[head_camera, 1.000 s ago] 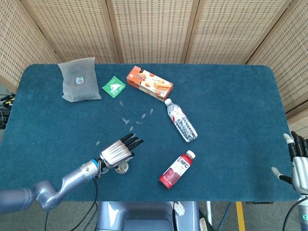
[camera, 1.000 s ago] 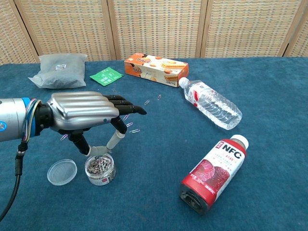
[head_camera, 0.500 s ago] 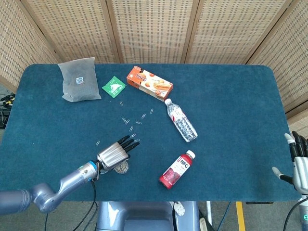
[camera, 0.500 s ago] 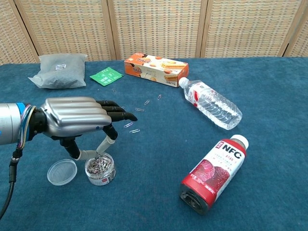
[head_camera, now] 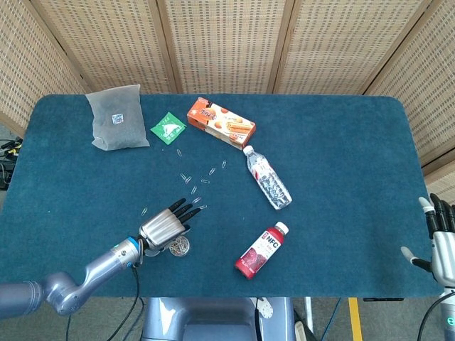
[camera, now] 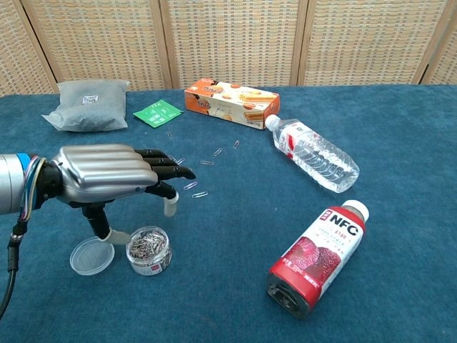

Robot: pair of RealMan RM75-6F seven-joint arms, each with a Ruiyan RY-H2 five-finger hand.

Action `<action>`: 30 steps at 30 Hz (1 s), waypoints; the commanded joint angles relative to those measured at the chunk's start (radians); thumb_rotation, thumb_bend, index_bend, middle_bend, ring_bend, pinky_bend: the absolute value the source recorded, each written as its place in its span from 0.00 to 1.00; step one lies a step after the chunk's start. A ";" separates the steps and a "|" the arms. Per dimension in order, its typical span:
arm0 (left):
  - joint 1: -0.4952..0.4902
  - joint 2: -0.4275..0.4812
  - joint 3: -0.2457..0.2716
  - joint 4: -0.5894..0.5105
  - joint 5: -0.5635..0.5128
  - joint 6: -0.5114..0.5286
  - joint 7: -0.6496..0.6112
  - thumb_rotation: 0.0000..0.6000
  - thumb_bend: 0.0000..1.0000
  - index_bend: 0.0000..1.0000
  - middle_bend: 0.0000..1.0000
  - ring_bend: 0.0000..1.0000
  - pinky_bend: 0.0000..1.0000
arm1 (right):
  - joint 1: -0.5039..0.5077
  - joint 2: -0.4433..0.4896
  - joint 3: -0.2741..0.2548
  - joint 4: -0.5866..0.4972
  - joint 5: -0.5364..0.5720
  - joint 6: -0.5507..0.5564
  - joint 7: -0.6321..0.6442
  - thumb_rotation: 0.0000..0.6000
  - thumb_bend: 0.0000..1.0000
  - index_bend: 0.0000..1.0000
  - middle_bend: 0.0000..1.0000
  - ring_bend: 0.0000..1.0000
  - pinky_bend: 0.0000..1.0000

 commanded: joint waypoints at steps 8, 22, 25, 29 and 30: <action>0.027 0.056 -0.009 -0.010 0.095 0.074 -0.168 1.00 0.10 0.00 0.00 0.00 0.00 | 0.000 0.000 -0.002 -0.001 -0.006 0.002 -0.001 1.00 0.00 0.06 0.00 0.00 0.00; 0.240 0.231 -0.041 -0.079 -0.011 0.390 -0.204 1.00 0.07 0.00 0.00 0.00 0.00 | -0.009 0.005 -0.014 -0.017 -0.039 0.023 -0.001 1.00 0.00 0.06 0.00 0.00 0.00; 0.349 0.228 -0.044 -0.082 -0.073 0.544 -0.170 1.00 0.07 0.00 0.00 0.00 0.00 | -0.012 0.007 -0.018 -0.020 -0.048 0.027 0.002 1.00 0.00 0.06 0.00 0.00 0.00; 0.440 0.224 -0.043 -0.085 -0.119 0.648 -0.181 1.00 0.07 0.00 0.00 0.00 0.00 | -0.013 0.007 -0.021 -0.019 -0.054 0.028 0.003 1.00 0.00 0.06 0.00 0.00 0.00; 0.463 0.219 -0.047 -0.084 -0.128 0.674 -0.197 1.00 0.07 0.00 0.00 0.00 0.00 | -0.013 0.006 -0.022 -0.018 -0.056 0.028 0.002 1.00 0.00 0.06 0.00 0.00 0.00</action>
